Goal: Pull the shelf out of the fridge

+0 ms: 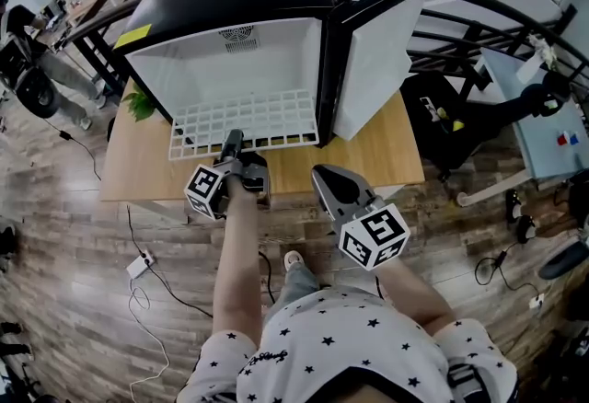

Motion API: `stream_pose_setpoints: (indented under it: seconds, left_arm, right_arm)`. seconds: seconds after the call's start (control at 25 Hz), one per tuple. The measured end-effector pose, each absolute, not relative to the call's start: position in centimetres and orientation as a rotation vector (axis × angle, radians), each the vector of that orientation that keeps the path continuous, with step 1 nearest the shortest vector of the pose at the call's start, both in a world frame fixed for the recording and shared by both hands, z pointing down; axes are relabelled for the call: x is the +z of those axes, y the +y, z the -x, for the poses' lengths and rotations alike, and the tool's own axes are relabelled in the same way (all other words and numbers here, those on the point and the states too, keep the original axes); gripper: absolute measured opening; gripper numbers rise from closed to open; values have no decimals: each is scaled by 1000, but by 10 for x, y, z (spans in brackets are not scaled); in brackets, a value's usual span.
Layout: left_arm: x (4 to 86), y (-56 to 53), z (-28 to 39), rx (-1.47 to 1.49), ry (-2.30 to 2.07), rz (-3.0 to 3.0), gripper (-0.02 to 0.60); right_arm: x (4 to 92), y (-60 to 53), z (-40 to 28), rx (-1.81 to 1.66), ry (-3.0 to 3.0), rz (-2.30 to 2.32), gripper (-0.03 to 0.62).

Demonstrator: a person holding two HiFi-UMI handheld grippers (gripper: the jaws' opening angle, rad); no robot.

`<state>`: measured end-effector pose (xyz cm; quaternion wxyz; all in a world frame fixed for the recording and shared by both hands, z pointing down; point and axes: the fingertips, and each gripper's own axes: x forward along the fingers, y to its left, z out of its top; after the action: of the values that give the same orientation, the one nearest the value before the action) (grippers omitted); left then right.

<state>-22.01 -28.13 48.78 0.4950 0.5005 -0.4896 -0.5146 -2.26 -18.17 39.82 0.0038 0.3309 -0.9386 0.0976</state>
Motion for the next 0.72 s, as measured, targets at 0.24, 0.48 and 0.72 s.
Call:
stream_pose_setpoints:
  seconds: [0.24,0.48,0.72]
  left_arm:
    - [484,-280,219,-1244,-1185,-1205,31]
    - [501,-250,212,-1216,-1179,-1192,31]
    - [506,-224,209,-1207,-1184,-1206,31]
  right_arm:
    - [393,-181,23,307,-2943,-1024,21]
    - [392,-170,18,302,-2958,-1020,21]
    - [394,-154,18,301,-2965,-995,21]
